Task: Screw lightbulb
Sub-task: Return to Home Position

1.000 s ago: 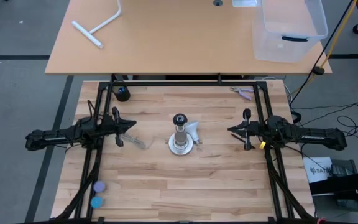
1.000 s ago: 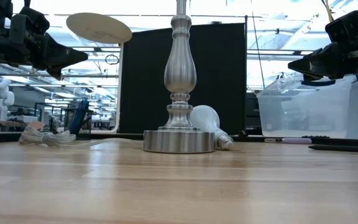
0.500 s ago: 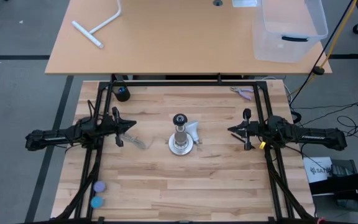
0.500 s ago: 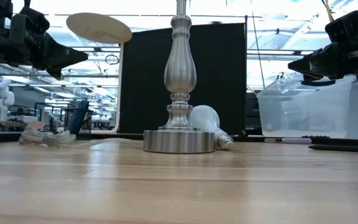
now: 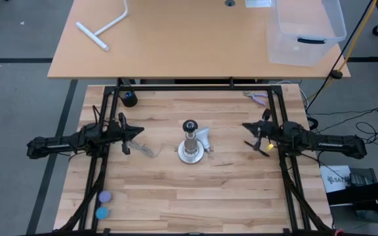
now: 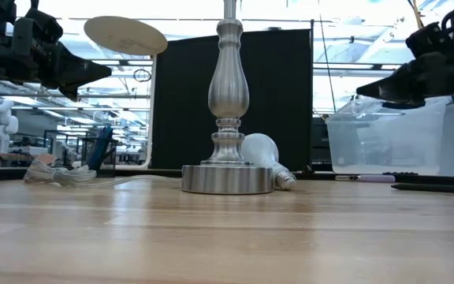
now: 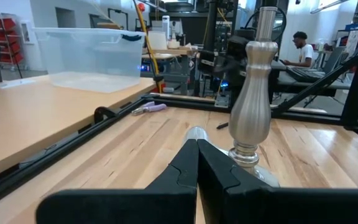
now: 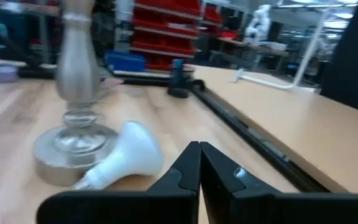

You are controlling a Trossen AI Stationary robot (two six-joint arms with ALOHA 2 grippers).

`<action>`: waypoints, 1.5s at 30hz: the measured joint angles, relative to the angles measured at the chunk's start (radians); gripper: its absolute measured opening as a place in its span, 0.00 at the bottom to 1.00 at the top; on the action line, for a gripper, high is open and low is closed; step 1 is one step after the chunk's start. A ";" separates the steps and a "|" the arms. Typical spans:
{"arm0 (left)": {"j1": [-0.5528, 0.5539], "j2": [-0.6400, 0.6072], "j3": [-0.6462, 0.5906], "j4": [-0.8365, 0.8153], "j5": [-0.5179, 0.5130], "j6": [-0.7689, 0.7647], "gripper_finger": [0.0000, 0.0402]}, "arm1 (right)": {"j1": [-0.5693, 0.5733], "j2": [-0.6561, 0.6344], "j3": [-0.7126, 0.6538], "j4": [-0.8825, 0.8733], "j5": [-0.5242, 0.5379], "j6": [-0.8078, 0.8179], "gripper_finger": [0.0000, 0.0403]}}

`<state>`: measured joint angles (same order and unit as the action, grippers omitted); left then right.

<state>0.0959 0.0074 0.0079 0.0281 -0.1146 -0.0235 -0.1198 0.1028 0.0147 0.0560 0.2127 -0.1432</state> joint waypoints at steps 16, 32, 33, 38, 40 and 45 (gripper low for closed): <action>0.000 0.000 0.000 0.004 0.000 0.002 0.01 | 0.002 0.000 0.000 0.005 0.070 -0.003 0.00; 0.000 0.000 0.000 0.006 0.000 0.002 0.01 | 0.002 0.000 0.000 0.004 0.070 -0.003 0.00; 0.000 0.000 0.000 0.006 0.000 0.001 0.01 | 0.002 0.000 0.000 0.004 0.070 -0.003 0.00; 0.000 0.000 0.000 0.007 0.000 0.001 0.01 | 0.002 0.000 0.000 0.004 0.070 -0.003 0.00; 0.000 0.000 0.000 0.007 0.000 0.001 0.01 | 0.002 0.000 0.000 0.004 0.070 -0.003 0.00; 0.000 0.000 0.000 0.007 0.000 0.001 0.01 | 0.002 0.000 0.000 0.004 0.070 -0.003 0.00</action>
<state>0.0956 0.0074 0.0074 0.0353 -0.1146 -0.0223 -0.1180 0.1024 0.0151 0.0597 0.2825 -0.1463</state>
